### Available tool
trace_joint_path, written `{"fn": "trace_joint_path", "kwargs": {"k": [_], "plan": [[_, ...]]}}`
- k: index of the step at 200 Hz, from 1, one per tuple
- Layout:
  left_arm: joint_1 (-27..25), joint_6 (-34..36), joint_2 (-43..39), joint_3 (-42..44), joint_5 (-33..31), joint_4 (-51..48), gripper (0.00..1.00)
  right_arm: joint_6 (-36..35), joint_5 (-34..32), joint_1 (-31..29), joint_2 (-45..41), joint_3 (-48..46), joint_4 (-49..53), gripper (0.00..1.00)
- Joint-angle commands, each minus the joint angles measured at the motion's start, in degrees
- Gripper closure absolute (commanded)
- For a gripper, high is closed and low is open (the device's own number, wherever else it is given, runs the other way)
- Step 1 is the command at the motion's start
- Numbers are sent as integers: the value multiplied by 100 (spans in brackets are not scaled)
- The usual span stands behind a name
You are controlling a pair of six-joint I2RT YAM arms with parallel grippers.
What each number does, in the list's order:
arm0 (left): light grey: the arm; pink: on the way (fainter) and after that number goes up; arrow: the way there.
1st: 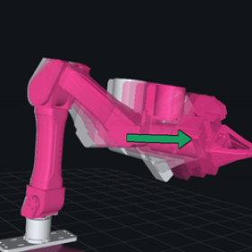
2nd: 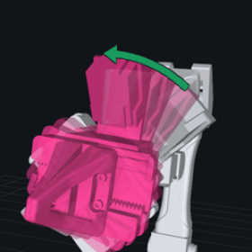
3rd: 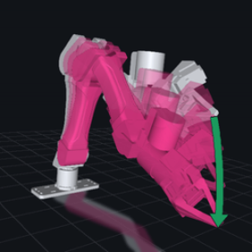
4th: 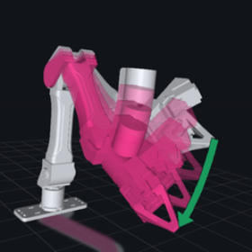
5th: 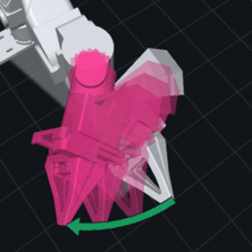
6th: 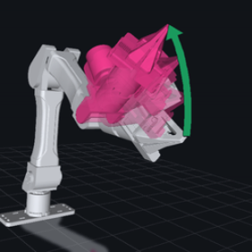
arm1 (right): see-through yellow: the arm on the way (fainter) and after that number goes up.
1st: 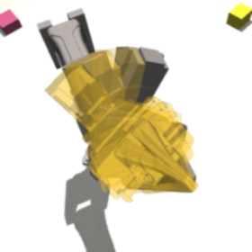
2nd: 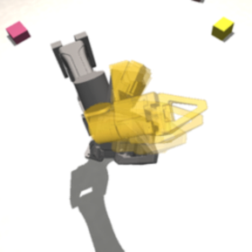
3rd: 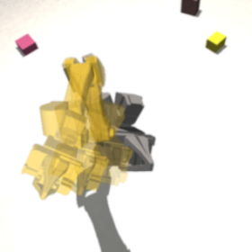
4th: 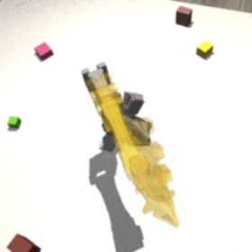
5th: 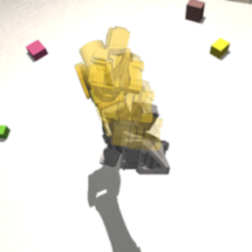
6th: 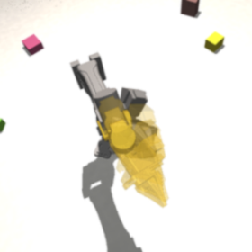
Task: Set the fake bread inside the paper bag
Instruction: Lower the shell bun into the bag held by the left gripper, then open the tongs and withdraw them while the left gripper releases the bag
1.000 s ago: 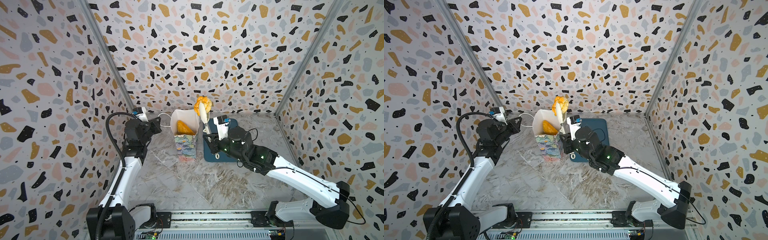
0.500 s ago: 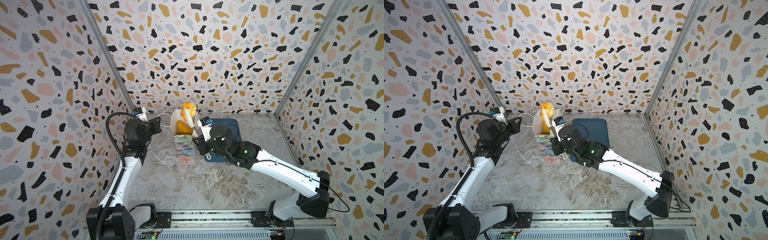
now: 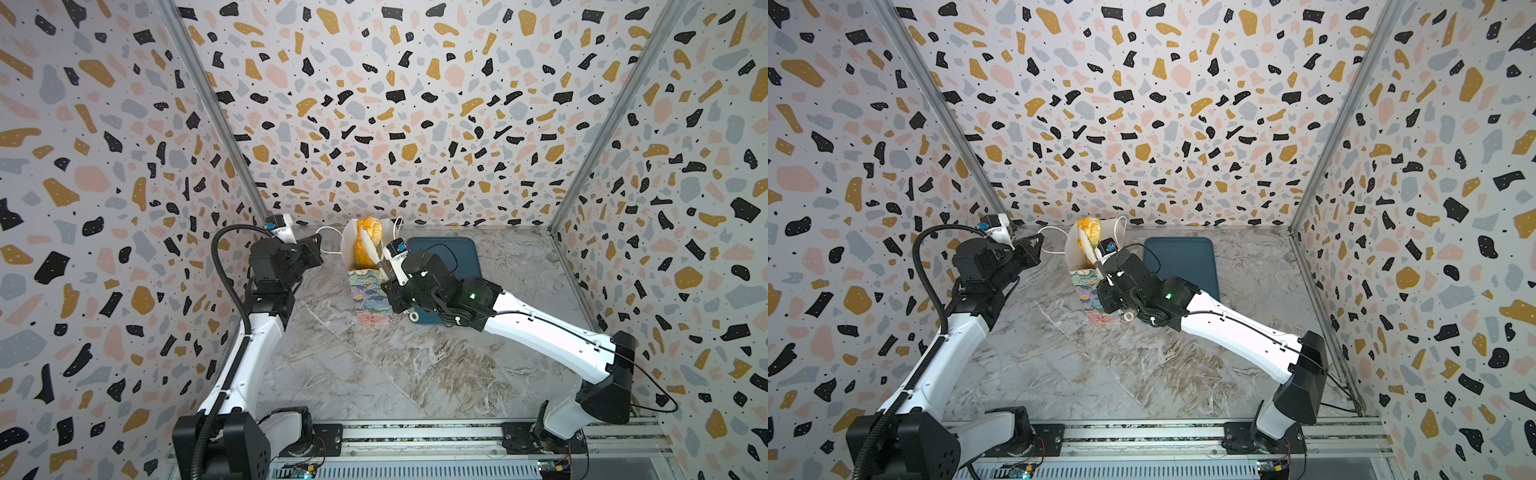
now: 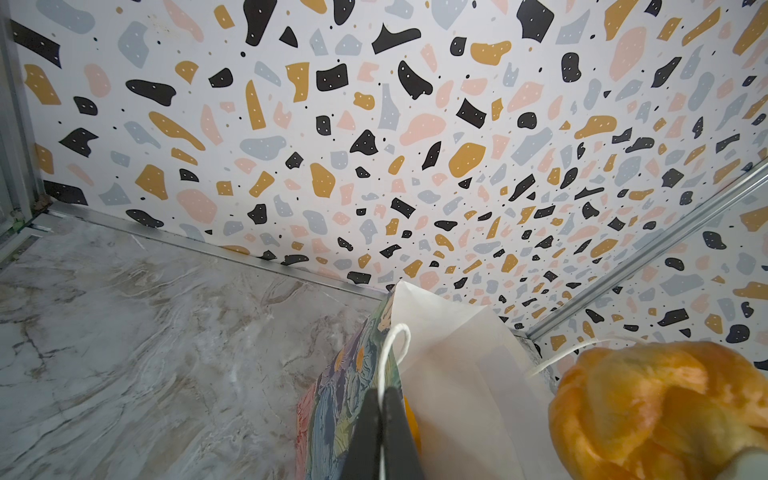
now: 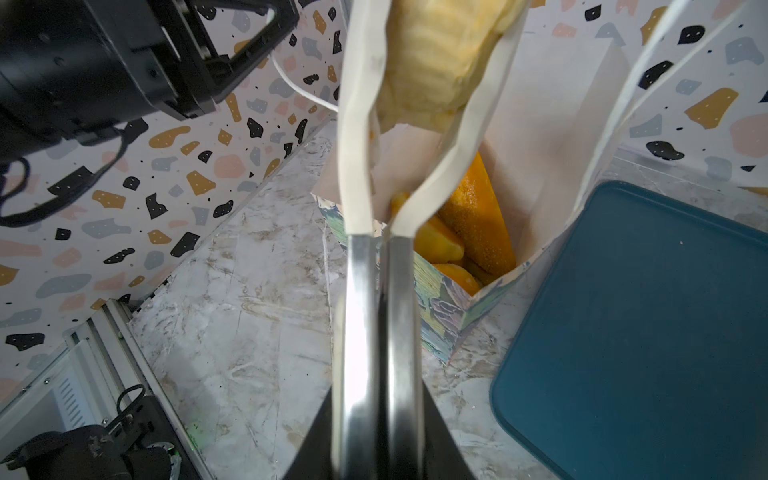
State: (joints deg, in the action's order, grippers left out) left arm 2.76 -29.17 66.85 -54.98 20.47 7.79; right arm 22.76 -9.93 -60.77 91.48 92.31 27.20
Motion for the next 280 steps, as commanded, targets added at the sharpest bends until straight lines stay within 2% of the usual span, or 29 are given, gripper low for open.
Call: {"fn": "trace_joint_path", "kwargs": {"k": [1,22,59,231,280], "plan": [[-44,17,-93,58,18,267,100,-49,-74,-8,-65,352,39,71],[-39,19,-85,58,1,258,100,-44,-88,-5,-47,336,94,65],[-39,61,-92,31,-47,187,100,-13,-70,-3,-85,194,101,62],[-39,33,-77,-47,-81,91,100,-424,-225,11,-1388,-913,-970,62],[-41,27,-137,-90,-219,58,69,-598,-434,123,-1783,-1163,-1006,62]]}}
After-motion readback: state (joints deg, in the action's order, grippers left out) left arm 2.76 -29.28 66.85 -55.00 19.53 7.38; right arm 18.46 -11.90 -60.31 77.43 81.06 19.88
